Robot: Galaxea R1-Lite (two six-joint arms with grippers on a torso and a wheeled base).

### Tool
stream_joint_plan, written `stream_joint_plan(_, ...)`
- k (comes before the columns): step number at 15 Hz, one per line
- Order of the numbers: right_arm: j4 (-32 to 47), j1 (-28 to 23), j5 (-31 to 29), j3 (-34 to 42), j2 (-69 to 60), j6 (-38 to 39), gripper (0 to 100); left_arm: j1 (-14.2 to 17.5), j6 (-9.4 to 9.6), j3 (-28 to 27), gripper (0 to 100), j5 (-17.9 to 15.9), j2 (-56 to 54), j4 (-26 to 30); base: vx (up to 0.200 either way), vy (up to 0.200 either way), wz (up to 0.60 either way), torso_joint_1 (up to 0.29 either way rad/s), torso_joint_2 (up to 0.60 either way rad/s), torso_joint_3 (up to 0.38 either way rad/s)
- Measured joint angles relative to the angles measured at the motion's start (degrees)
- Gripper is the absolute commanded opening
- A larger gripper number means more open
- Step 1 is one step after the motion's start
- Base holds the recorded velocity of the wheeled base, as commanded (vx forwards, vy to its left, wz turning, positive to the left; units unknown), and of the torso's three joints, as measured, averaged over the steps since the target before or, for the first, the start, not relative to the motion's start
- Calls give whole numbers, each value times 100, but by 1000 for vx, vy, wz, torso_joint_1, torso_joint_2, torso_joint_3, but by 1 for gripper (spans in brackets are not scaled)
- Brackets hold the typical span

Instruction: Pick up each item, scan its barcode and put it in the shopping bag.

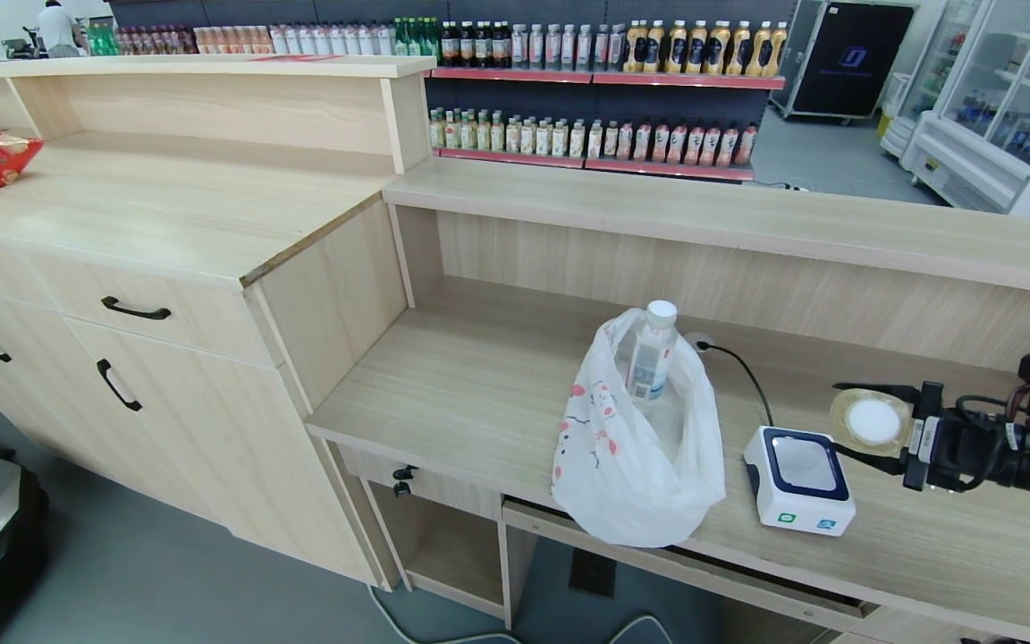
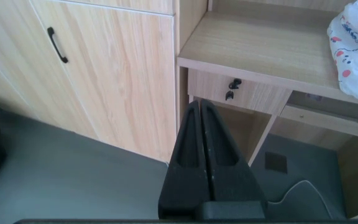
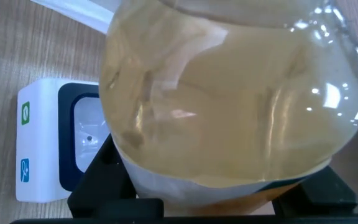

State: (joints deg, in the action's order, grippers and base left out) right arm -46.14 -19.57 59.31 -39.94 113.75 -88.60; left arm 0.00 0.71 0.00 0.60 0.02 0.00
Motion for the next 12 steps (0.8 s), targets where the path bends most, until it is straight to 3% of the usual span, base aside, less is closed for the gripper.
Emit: stream_joint_plan(12, 2, 378, 0, -405, 463, 13, 0, 0, 0, 0, 0, 0, 0, 0, 0, 0, 0, 0, 0, 0)
